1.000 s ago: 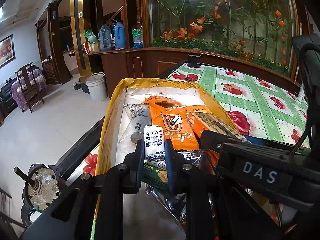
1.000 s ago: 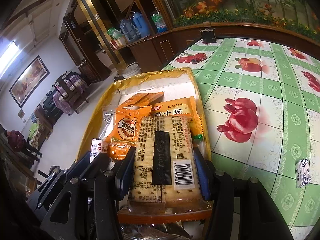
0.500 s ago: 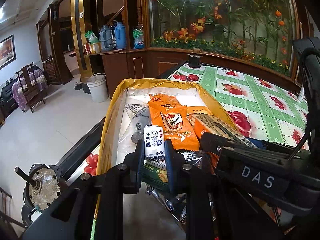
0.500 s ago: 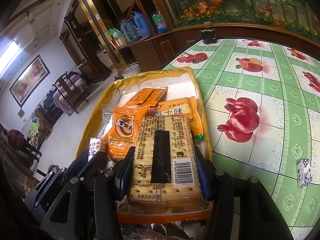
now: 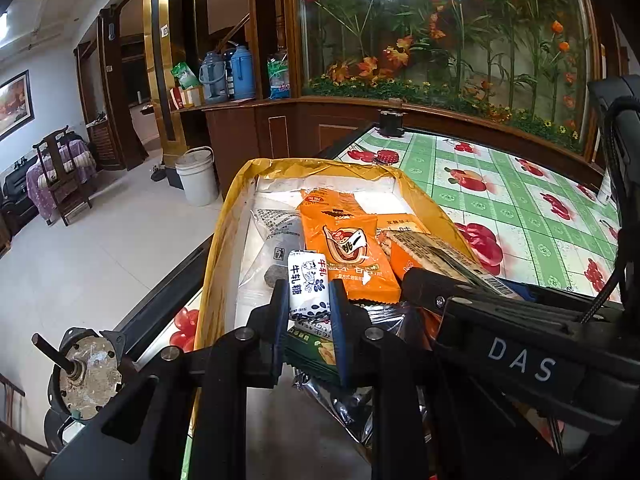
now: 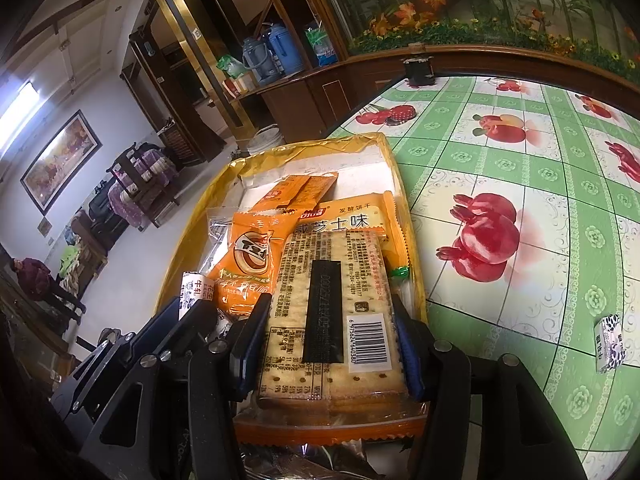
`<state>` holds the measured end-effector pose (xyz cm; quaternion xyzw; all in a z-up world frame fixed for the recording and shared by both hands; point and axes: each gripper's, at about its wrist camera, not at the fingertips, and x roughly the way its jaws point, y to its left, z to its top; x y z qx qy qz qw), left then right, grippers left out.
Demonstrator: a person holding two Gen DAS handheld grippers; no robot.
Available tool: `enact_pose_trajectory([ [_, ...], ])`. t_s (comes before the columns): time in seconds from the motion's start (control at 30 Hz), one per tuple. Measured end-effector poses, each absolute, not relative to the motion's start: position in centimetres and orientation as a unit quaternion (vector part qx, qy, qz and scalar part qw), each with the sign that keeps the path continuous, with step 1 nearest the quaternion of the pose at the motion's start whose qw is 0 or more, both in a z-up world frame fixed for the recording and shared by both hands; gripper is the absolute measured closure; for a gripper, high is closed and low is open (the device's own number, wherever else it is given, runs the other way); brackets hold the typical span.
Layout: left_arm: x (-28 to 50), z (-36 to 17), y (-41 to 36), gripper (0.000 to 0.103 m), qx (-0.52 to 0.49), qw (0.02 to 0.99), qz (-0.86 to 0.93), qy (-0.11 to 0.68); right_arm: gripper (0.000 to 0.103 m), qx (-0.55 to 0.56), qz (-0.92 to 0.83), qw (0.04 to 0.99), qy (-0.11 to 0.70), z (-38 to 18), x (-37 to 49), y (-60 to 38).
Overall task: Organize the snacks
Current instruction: 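Open both tools to drop the cracker and candy packs into the box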
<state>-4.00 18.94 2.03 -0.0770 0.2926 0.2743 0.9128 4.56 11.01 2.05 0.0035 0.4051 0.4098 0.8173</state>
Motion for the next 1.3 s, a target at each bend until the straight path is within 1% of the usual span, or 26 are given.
enact_pose_trajectory([
  [0.33, -4.3, 2.3, 19.3, 0.086, -0.074, 0.914, 0.280, 0.284, 0.046, 0.007, 0.412, 0.817, 0.403, 2.1, 4.3, 10.9],
  [0.87, -4.6, 2.7, 19.3, 0.085, -0.064, 0.915, 0.288, 0.274, 0.046, 0.038, 0.423, 0.817, 0.390, 4.0, 4.0, 9.4],
  [0.93, -4.6, 2.7, 19.3, 0.083, -0.063, 0.915, 0.289, 0.274, 0.046, 0.042, 0.424, 0.818, 0.388, 4.3, 4.0, 9.1],
  [1.0, -4.8, 2.9, 19.2, 0.071, -0.061, 0.916, 0.292, 0.270, 0.046, 0.045, 0.424, 0.818, 0.386, 4.5, 4.0, 8.9],
  [1.03, -4.8, 2.9, 19.2, 0.070, -0.060, 0.916, 0.293, 0.268, 0.046, 0.046, 0.424, 0.818, 0.386, 4.6, 4.0, 8.8],
  [1.3, -5.0, 3.1, 19.0, 0.069, -0.054, 0.917, 0.297, 0.260, 0.046, 0.065, 0.420, 0.819, 0.385, 5.2, 4.5, 6.8],
])
